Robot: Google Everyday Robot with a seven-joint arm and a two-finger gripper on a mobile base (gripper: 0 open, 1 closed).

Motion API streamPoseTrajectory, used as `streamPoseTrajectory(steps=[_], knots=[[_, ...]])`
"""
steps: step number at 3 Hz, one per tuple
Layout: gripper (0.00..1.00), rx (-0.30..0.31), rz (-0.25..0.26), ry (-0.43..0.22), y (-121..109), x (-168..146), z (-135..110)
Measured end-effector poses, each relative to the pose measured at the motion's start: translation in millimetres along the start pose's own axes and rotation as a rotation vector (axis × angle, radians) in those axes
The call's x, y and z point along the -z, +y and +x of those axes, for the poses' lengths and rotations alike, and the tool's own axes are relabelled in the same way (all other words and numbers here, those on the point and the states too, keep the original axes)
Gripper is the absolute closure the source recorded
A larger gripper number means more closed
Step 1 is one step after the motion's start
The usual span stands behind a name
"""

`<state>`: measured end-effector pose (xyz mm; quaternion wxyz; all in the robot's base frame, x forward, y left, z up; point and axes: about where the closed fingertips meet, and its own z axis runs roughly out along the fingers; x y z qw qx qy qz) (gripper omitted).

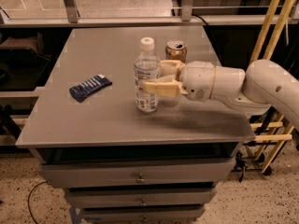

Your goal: Place blue plastic bottle upright

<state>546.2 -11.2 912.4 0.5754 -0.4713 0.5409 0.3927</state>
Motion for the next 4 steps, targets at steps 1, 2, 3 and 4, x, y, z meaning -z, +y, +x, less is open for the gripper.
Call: streamPoseTrajectory(steps=[1, 2, 3, 4], knots=[[0.82, 0.001, -0.005, 0.0, 1.3, -2.3, -1.1], [0.59, 0.002, -0.009, -0.001, 2.5, -4.5, -1.8], [0.36, 0.003, -0.014, -0.001, 3.7, -6.6, -2.6], [0.13, 0.004, -0.018, -0.002, 4.9, -8.7, -3.4]])
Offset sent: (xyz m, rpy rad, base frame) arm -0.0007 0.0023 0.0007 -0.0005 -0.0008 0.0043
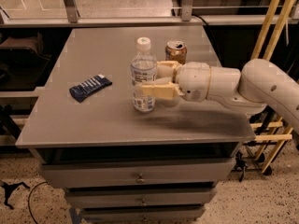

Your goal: Place blue plastic bottle upright

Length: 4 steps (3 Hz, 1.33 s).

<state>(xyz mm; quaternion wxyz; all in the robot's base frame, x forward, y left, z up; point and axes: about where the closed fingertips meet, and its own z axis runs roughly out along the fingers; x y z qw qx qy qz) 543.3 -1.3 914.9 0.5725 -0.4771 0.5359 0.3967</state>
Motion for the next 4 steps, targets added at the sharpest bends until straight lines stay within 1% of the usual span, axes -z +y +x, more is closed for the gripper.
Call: streamPoseTrajectory(steps=[1, 2, 3, 4], knots=[[0.0, 0.001, -0.004, -0.001, 1, -2, -1], [0.0, 0.001, -0.004, -0.001, 1, -2, -1], [0.0, -0.006, -0.024, 0.033, 0, 4, -7], [0.0, -0.021, -0.049, 0.129, 3, 30, -26]])
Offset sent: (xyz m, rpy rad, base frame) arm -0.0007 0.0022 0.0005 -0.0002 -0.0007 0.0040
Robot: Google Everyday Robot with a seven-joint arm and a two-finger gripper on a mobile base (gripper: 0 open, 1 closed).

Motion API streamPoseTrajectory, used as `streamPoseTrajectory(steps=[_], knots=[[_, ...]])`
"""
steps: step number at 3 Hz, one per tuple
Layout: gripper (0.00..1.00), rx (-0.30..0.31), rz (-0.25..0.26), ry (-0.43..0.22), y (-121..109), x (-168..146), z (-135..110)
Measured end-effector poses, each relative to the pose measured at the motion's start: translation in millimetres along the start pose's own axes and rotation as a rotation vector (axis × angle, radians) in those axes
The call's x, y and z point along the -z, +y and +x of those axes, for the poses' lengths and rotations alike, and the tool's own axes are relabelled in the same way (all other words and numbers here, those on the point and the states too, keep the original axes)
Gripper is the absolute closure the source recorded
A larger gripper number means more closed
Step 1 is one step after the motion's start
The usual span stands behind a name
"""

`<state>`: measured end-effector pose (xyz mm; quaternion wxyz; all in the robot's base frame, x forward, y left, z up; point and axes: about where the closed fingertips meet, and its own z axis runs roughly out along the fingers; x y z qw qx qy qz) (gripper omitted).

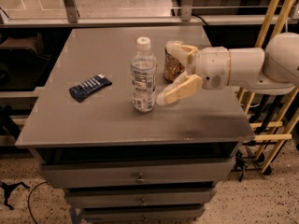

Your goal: Place blue plastic bottle upright

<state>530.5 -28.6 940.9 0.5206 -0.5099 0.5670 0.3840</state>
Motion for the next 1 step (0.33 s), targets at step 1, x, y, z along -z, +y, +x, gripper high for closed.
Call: streamPoseTrajectory(steps=[1], knots=[[0.0, -0.026, -0.009, 0.134, 4.0, 43.7, -13.5]])
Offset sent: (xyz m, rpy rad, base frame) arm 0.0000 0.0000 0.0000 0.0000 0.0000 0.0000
